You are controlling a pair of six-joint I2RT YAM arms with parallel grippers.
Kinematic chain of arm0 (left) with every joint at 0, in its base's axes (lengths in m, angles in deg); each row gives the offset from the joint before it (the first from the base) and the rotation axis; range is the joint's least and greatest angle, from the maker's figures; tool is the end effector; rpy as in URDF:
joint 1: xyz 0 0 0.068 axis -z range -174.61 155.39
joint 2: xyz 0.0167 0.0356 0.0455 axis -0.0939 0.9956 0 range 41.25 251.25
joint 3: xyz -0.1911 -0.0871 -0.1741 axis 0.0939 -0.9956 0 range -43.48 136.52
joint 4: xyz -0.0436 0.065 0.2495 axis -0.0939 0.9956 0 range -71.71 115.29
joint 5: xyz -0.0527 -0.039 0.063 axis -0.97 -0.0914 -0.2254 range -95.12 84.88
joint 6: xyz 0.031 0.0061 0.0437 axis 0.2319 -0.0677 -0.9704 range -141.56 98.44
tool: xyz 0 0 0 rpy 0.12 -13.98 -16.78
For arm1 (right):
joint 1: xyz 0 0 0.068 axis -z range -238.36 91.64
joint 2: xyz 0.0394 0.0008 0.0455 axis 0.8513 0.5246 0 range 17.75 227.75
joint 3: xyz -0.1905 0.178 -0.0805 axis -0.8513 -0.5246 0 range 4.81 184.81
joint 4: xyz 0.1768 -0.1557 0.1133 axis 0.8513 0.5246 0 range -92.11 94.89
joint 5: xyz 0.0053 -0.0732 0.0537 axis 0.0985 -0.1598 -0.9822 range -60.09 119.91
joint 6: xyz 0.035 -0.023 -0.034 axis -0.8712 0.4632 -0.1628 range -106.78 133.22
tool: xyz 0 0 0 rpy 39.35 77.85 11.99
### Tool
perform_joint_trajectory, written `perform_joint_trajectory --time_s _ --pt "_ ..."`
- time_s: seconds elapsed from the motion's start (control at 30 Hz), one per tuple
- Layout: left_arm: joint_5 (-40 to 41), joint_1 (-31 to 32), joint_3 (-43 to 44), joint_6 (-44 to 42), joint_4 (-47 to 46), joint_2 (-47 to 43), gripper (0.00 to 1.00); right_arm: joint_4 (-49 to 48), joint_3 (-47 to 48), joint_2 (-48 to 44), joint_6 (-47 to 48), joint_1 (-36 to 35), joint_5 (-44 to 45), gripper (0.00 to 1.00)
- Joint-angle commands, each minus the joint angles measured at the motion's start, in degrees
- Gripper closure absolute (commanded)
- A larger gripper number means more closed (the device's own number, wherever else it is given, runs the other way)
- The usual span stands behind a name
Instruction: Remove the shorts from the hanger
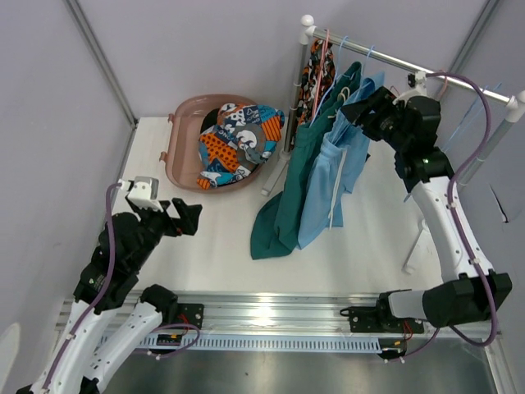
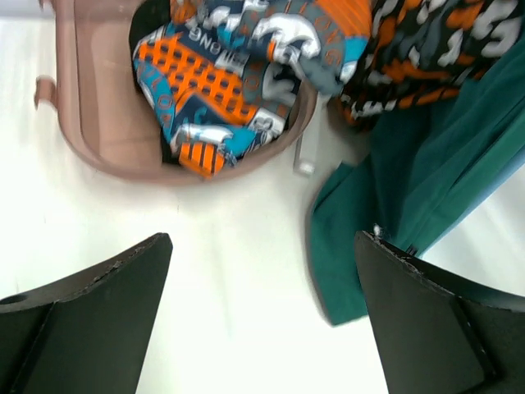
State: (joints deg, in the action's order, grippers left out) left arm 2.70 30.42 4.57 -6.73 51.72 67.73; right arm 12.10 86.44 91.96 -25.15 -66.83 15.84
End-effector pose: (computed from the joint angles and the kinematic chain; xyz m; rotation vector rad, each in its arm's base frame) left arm 0.0894 -0.0364 0.3546 0.0601 1.7905 -0.3803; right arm 0.2866 0.0515 0.4458 0.2651 1.7336 0.8127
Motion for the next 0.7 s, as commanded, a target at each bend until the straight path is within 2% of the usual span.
perform_joint_trajectory --time_s 0.0,0.03,0.1,0.13,0.2,0.37,0.57,0.67 --pt "1.3 -0.1 -2.0 0.2 1.6 -2.9 0.01 -4.5 4.4 2.2 1.7 -2.1 3.4 0.38" --pt "1.3 -0.1 -2.0 0.2 1.6 -3.3 0.01 -4.7 4.6 2.8 1.9 -2.5 3.7 0.53" --pt "1.2 -0.1 -2.2 -0.1 1.2 -4.2 0.01 -4.9 4.8 4.1 2.2 -3.3 4.4 0.61" --pt "1.2 -0.1 -3.0 -0.2 0.9 -4.3 0.01 -4.7 4.9 4.4 2.2 -3.6 4.7 0.79" --pt "1.0 -0.1 -3.1 -0.3 0.8 -4.2 0.01 -4.4 4.8 4.8 2.1 -3.9 6.0 1.0" --pt "-0.4 -0.1 -3.1 -0.9 0.5 -3.6 0.01 -2.3 4.5 3.0 2.7 -4.2 7.7 1.0" --pt "-13.9 0.0 -0.4 0.0 -3.8 1.3 0.01 1.2 5.9 -3.5 5.3 -4.1 11.1 1.0" --pt "-20.7 1.1 2.3 1.6 -9.4 5.1 0.01 2.9 6.7 -7.3 5.5 -4.1 11.9 1.0"
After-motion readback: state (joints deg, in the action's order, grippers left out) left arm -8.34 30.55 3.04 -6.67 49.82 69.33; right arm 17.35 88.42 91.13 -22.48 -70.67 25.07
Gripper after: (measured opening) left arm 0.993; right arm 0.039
